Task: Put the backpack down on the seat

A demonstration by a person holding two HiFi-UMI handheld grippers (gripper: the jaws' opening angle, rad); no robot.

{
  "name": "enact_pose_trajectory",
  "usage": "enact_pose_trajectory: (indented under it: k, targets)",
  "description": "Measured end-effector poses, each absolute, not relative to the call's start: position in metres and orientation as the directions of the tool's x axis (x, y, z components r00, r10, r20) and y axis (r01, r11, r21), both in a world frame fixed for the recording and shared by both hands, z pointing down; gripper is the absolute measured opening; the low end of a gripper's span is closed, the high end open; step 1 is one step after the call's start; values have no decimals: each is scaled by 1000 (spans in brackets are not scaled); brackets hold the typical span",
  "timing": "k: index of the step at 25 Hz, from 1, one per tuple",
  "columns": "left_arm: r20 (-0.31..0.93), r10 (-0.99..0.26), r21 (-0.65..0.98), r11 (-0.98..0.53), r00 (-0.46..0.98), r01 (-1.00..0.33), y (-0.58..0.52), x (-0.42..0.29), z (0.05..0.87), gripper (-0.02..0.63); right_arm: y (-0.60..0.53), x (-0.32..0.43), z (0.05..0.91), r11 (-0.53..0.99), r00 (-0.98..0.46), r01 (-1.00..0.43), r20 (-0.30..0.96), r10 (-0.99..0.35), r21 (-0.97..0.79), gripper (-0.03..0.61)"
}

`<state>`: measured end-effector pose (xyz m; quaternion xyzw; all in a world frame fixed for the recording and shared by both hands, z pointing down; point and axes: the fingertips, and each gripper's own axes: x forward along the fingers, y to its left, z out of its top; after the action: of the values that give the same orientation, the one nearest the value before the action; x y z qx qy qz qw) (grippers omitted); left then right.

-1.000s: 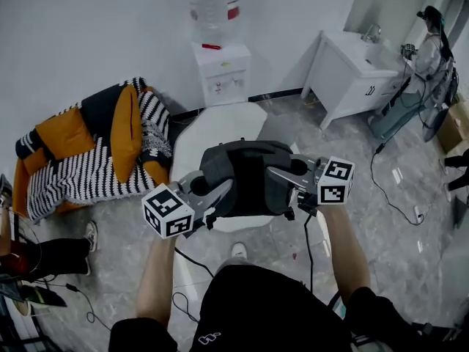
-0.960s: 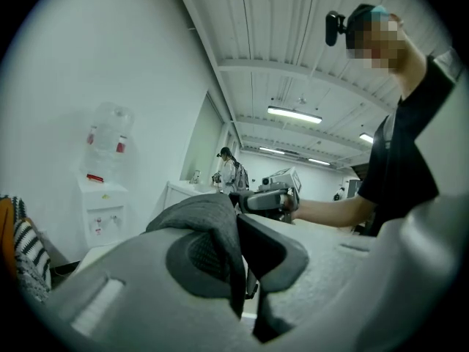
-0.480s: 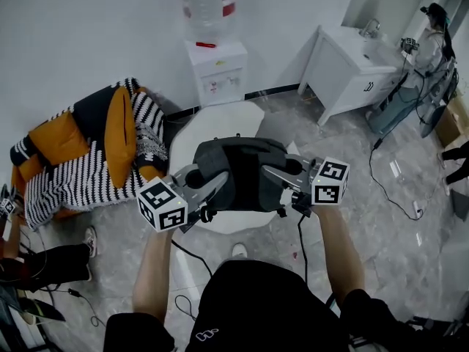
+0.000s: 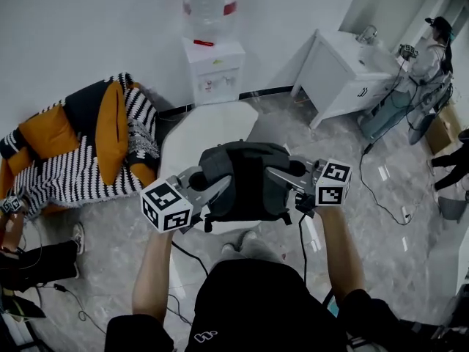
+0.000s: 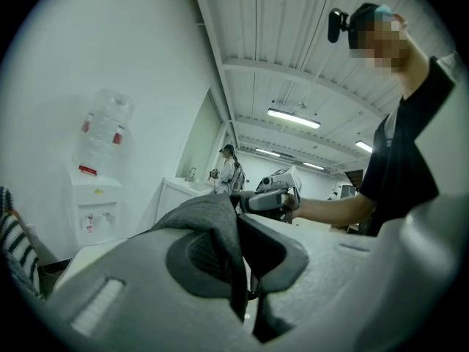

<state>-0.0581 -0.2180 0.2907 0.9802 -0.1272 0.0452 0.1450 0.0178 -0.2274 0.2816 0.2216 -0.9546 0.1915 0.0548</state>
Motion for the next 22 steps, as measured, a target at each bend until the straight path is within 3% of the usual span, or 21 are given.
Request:
enact_pose_trajectory:
  k: [22]
  targets:
    - [155, -263, 374, -877, 952, -302, -244, -39, 336, 32, -255, 36, 342, 779, -902, -431, 207, -378, -455, 40]
